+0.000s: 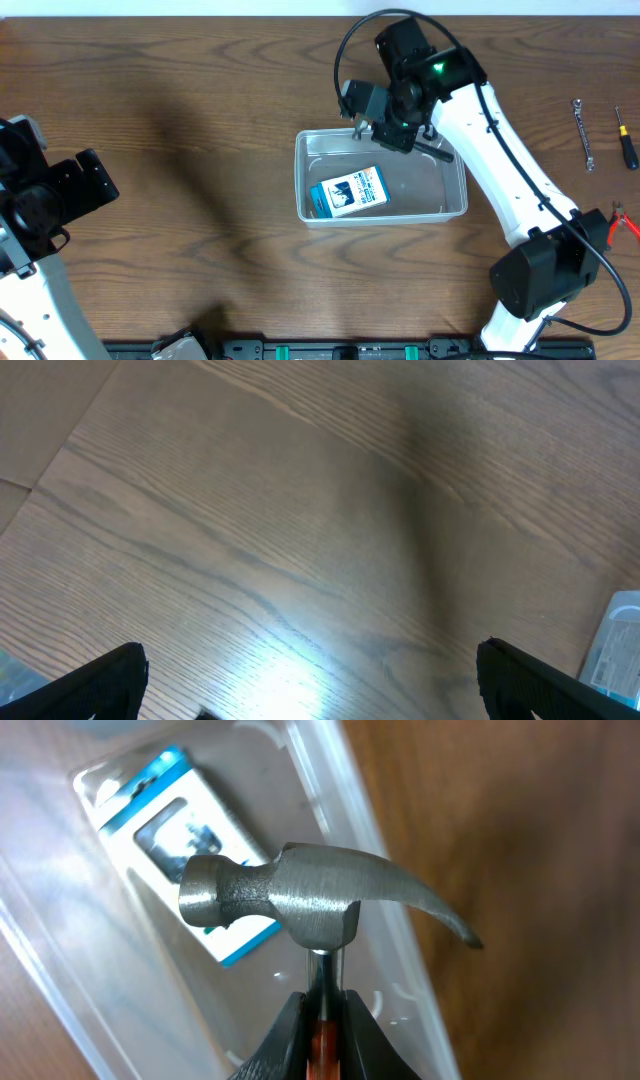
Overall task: Pack container
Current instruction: 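Lower the hammer into the container beside the box and release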
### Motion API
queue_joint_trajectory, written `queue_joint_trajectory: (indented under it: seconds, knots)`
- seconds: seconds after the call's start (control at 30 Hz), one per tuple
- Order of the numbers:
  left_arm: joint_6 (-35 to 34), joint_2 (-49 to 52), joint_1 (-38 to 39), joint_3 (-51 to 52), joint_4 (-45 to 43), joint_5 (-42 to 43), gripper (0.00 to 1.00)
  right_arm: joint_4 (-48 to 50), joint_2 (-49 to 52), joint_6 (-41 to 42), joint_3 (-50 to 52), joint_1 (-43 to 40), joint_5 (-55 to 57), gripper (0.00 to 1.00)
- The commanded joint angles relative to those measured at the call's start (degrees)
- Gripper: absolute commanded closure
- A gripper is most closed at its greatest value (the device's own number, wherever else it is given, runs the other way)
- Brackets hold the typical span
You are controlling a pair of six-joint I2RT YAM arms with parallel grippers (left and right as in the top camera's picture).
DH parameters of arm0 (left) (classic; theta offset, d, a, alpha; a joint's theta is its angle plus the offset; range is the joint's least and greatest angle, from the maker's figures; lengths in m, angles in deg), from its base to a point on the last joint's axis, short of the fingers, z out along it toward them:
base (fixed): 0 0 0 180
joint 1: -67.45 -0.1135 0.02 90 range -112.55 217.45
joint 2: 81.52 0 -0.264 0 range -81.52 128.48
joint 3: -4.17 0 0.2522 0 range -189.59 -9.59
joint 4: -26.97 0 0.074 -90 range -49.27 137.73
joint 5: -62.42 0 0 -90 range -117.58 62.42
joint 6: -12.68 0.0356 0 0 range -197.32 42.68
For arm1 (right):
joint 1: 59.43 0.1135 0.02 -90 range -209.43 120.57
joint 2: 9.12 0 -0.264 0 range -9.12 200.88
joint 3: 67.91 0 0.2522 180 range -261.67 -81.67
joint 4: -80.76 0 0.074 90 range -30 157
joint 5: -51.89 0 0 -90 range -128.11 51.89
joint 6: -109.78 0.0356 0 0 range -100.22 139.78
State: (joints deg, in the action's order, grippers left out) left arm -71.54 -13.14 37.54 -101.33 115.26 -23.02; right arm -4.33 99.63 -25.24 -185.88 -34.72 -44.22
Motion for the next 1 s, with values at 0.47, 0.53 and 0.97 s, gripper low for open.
queue_joint_trajectory:
  seconds: [0.47, 0.53, 0.97]
  knots:
    - [-0.70, 0.22, -0.28, -0.63, 0.00, 0.42, 0.02, 6.08, 0.13, -3.96, 11.52, 0.87, -6.43, 0.85]
    - [-0.72, 0.22, -0.28, -0.63, 0.00, 0.42, 0.02, 6.47, 0.13, -3.93, 12.41, 0.87, -6.40, 0.83]
    - [-0.70, 0.22, -0.28, -0.63, 0.00, 0.42, 0.02, 10.69, 0.11, -3.91, 15.82, 0.87, -6.38, 0.85]
